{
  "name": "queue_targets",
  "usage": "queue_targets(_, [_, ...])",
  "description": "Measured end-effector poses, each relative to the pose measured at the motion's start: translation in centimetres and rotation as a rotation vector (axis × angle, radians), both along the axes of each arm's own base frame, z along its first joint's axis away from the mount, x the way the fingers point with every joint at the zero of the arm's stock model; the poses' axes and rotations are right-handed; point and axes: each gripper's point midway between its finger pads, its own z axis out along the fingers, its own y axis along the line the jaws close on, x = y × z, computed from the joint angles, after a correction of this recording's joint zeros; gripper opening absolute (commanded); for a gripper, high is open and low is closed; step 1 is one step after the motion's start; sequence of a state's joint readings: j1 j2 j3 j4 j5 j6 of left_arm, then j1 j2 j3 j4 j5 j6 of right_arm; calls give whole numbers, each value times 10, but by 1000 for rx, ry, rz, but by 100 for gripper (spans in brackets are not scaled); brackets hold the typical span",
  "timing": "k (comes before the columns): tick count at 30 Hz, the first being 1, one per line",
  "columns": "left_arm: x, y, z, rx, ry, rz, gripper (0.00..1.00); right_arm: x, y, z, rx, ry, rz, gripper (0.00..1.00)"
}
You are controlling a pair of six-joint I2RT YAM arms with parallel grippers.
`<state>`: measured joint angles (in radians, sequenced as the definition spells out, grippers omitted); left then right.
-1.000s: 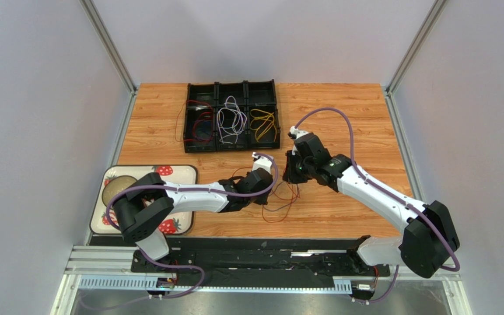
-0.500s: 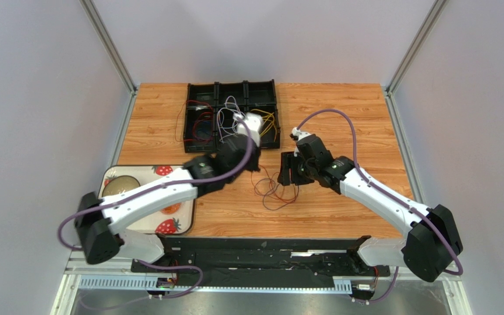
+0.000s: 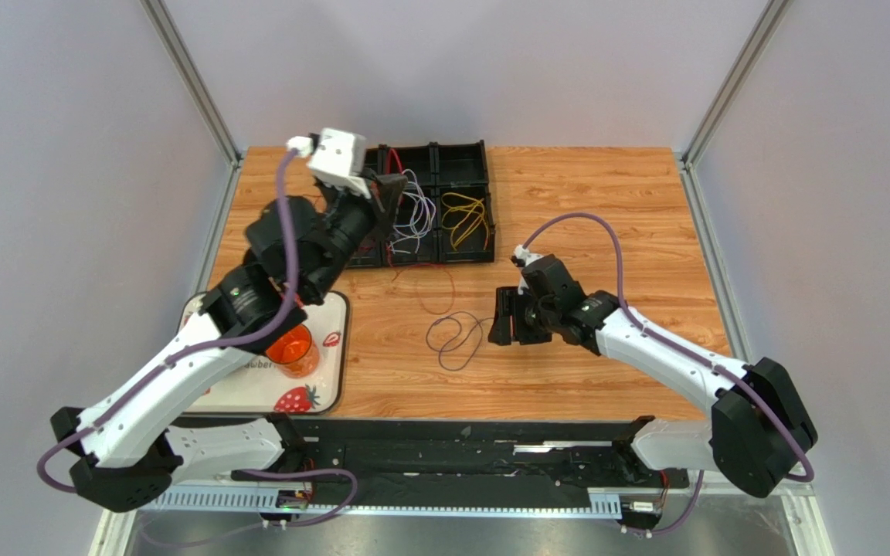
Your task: Untangle the cables
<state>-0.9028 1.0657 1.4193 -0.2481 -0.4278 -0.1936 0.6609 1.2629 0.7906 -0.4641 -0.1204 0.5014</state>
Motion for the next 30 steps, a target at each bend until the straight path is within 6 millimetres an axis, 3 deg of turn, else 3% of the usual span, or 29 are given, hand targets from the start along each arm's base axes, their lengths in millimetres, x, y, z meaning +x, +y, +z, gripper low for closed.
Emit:
queue_targets(6, [18, -24, -84, 192, 128, -12, 0, -12, 20, -3, 26, 7, 61, 57])
queue_targets(8, [20, -26, -98, 232, 153, -6, 0, -17, 28, -6, 22, 11, 82, 57])
queue_targets(15, [21, -24, -96, 237, 145, 1, 0, -26, 38, -37, -60, 70, 94, 58])
queue_targets(18, [21, -23, -100, 243, 149, 5, 0, -23, 43, -47, -107, 81, 86, 64])
queue_targets(19, [21, -21, -103, 246, 151, 9, 0, -19, 45, -49, -122, 79, 76, 69])
queue_targets(20, [20, -20, -105, 250, 154, 13, 0, -15, 47, -49, -130, 75, 67, 82])
queue_targets(24, [13, -4, -116, 274, 172, 39, 0, 4, 59, -50, -156, 60, 22, 84])
queue_targets(30, [-10, 31, -112, 254, 163, 63, 0, 23, 67, -60, -211, 67, -30, 84])
